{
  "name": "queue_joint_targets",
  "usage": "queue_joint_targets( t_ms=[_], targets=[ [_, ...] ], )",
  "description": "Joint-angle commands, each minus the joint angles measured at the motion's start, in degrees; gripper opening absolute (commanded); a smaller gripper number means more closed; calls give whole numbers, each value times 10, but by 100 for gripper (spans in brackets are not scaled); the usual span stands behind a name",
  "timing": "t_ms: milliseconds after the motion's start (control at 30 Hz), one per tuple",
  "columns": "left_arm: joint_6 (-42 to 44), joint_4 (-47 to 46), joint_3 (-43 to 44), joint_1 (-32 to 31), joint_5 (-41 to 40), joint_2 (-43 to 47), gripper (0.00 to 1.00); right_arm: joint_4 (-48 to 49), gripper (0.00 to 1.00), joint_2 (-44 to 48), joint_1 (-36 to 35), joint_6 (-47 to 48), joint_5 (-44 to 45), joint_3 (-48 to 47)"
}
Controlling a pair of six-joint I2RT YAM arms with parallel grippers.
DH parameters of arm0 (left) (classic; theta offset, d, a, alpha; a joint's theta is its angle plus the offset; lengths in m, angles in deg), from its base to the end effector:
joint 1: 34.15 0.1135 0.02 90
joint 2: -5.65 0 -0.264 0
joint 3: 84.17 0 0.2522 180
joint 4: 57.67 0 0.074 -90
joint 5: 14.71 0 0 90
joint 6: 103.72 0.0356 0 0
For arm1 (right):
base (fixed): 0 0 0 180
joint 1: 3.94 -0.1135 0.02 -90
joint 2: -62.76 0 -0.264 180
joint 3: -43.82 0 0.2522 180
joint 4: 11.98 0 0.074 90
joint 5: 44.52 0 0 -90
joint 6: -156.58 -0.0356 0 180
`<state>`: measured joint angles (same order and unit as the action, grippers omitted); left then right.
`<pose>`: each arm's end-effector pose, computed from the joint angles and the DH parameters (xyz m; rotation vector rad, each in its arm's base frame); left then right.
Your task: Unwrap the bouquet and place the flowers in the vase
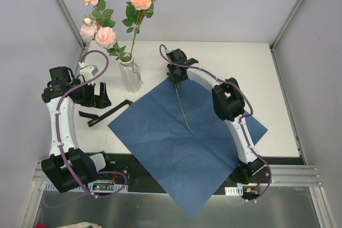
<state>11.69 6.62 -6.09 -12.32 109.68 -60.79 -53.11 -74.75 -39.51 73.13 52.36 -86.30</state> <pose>0.2156 0.0647 0.3242 0.3120 2.2889 -0.3403 0.4394 0.3090 0.1775 -0.8151 2.2695 0.0884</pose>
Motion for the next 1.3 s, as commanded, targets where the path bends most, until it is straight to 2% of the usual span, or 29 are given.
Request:
queue_joint_targets(
  t_ms=[0, 200, 300, 500, 600, 700, 833, 967, 1000, 1067, 1100, 1200, 1267],
  targets=[
    [25, 15, -9, 3, 5, 25, 99, -39, 27, 7, 6, -20, -4, -13],
    [32, 24, -2, 3, -6, 44, 99, -25, 6, 81, 23, -36, -3, 37],
    [32, 25, 5, 3, -7, 47, 99, -6, 1, 149, 31, -39, -1, 75],
    [11, 26, 21, 2, 5, 46, 99, 74, 1, 320, 34, -46, -38, 151],
    [-10, 26, 34, 4, 13, 46, 99, 140, 1, 405, 25, -51, -63, 189],
    [-39, 26, 58, 5, 19, 39, 99, 216, 1, 478, -2, -18, -94, 226],
    [-76, 24, 90, 9, 27, 25, 99, 405, 1, 572, -75, 51, -127, 292],
    [-102, 15, 106, 14, 30, 21, 99, 527, 1, 591, -121, 102, -190, 310],
    [-104, 11, 106, 15, 30, 21, 99, 608, 1, 588, -129, 108, -202, 324],
    [-111, 6, 105, 14, 30, 18, 99, 707, 1, 569, -147, 116, -236, 332],
    [-113, 5, 105, 14, 31, 18, 99, 786, 1, 536, -151, 117, -244, 326],
    [-114, 5, 103, 15, 37, 11, 99, 869, 1, 446, -153, 85, -266, 247],
    [-111, 4, 101, 15, 37, 10, 99, 887, 1, 401, -153, 65, -266, 168]
  ],
)
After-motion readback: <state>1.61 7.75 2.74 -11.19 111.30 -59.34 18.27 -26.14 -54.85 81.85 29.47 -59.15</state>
